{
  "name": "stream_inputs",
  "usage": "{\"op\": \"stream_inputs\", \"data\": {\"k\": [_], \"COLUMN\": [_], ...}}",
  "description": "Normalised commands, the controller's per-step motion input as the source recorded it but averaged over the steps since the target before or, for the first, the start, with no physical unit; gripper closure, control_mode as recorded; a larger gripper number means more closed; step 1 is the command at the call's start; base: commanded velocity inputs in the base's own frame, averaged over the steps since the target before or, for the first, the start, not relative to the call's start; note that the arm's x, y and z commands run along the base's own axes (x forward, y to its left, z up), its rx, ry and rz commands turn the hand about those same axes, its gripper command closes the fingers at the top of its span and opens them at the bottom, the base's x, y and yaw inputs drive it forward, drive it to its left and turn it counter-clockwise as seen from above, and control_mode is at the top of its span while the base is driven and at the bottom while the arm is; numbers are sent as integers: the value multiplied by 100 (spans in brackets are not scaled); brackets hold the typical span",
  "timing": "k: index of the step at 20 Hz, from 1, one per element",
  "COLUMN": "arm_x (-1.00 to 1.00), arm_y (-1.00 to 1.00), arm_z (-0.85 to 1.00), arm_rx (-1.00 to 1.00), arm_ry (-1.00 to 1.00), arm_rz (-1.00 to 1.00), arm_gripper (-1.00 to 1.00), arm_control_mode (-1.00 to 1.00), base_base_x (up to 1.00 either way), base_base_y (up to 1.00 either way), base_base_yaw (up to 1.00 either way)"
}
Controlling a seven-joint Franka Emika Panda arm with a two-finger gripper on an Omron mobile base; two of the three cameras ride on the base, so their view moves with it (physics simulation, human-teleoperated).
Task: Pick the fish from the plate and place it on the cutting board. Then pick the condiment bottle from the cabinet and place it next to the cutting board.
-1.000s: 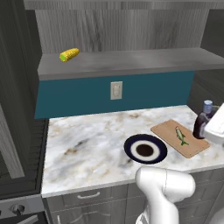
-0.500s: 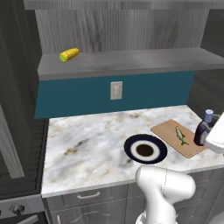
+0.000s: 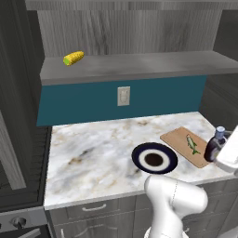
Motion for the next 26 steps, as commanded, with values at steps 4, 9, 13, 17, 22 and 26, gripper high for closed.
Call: {"op": "stream_inputs", "data": {"k": [4, 9, 13, 17, 22, 26], "arm_x": [-1, 0, 0, 0, 0, 0], "arm_y": [0, -1, -7, -13, -18, -17], "arm_z": [-28, -22, -21, -20, -15, -9], "arm_rx": [0, 0, 0, 0, 0, 0], "arm_ry": [-3, -3, -3, -3, -2, -1], "arm_rz": [0, 0, 0, 0, 0, 0], "arm_gripper": [100, 100, 100, 100, 100, 100], "arm_control_mode": [-100, -100, -100, -100, -100, -100], "base_base_x": [0, 0, 0, 0, 0, 0], "base_base_y": [0, 0, 0, 0, 0, 0], "base_base_yaw": [0, 0, 0, 0, 0, 0]}}
